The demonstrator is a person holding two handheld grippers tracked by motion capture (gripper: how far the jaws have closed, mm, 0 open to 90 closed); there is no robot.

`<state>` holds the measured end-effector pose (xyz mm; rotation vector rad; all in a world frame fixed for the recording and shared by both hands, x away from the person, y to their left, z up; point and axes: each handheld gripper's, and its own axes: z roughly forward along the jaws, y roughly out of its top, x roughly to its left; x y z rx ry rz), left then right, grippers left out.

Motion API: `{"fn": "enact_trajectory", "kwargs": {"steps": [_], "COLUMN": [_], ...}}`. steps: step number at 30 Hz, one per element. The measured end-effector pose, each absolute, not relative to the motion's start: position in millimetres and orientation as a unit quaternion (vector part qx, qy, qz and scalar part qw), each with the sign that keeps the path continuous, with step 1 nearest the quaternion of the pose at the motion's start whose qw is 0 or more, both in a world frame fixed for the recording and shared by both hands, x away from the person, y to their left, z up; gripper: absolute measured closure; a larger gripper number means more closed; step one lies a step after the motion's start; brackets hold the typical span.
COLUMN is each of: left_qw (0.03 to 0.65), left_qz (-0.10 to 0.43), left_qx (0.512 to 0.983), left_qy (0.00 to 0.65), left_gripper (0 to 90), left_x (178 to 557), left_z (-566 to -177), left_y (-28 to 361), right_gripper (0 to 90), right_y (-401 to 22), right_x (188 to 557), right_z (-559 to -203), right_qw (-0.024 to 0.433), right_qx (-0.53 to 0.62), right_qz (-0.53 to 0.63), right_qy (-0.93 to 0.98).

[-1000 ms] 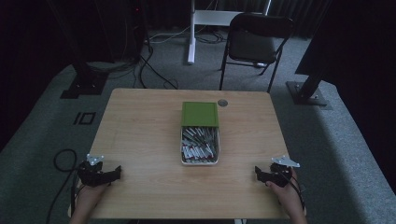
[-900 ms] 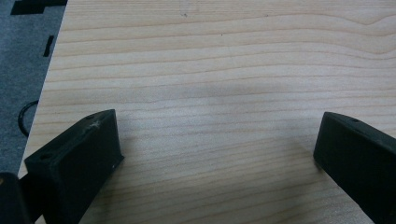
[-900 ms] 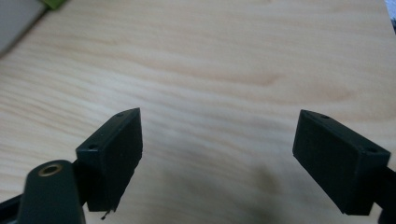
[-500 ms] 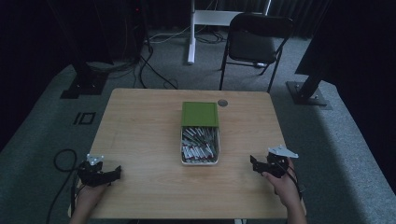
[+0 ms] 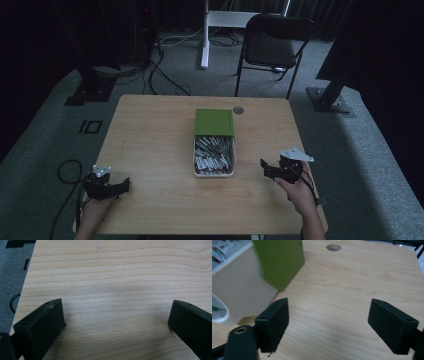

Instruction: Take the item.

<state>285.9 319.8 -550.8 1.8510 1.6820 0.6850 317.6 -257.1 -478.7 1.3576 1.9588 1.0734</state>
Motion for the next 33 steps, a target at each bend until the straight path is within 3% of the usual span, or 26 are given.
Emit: {"fn": "enact_trajectory", "kwargs": {"steps": [33], "left_qw": [0.271], "left_qz": [0.254], "left_qx": [0.686], "left_qy": [0.625], "left_gripper": [1.4], "left_x": [285.9], "left_z": [-550.9], "left_y": [319.7], "right_gripper": [20.0], "right_y": [-178.4], "right_x": [324.1], "right_z": [-443.0], "right_qw": [0.227], "right_qx": [0.412], "right_qz": [0.455], "right_qy": [0.756]}}
